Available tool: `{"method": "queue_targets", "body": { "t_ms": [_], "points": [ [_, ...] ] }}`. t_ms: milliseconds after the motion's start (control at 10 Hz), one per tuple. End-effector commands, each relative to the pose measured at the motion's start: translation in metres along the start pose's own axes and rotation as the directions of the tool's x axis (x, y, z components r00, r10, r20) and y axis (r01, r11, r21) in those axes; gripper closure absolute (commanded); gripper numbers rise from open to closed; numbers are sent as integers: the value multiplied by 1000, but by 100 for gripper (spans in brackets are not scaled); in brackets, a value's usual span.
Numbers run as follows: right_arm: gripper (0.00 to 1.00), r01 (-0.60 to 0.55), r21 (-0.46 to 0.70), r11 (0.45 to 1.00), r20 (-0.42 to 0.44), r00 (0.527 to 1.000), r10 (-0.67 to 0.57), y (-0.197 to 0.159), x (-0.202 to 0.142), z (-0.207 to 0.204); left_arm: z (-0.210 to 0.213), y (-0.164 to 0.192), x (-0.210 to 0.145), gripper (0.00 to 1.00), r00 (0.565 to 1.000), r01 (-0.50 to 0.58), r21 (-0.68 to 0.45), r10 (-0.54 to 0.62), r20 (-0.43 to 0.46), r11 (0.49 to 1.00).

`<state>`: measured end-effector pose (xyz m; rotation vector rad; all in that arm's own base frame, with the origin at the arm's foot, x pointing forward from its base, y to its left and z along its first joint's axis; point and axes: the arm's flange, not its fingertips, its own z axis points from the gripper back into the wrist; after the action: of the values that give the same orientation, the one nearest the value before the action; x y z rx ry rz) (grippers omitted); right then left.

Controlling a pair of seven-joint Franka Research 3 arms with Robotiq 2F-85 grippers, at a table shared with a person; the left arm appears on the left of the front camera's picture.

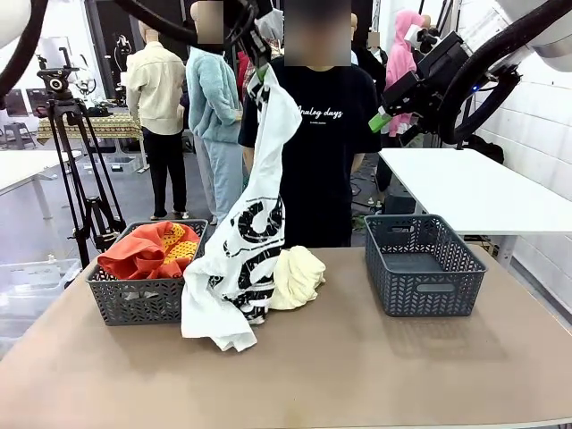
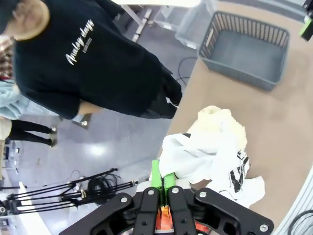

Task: Sort the tops and bottoms.
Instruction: Lift clothes from the center of the table with your left hand.

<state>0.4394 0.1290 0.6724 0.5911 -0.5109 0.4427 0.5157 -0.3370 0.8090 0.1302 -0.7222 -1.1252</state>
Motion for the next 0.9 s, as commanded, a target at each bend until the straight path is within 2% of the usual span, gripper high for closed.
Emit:
{"method": "queue_targets", "body": {
  "t_ms": [0, 100, 200, 300, 800],
  "points": [
    [0, 9, -11, 1000, -8, 1000, -9, 1, -1, 0, 32, 38, 61, 100, 999, 49, 18, -49, -6, 999],
    [0, 9, -11, 1000, -8, 1000, -9, 1, -1, 0, 43, 38, 70, 100, 997, 66, 16, -66, -45, 998],
    [0, 9, -11, 1000, -8, 1000, -9, 1, -1, 0, 38, 31, 63, 100, 993, 74, -28, -76, -86, 997],
    [0, 9, -11, 1000, -8, 1000, -9, 1, -1, 0, 29, 8, 10, 100, 1000, 28, 11, -28, -6, 1000],
    [0, 9, -11, 1000, -8, 1000, -9, 1, -1, 0, 29, 8, 10, 100, 1000, 28, 11, -28, -6, 1000]
  ]
}}
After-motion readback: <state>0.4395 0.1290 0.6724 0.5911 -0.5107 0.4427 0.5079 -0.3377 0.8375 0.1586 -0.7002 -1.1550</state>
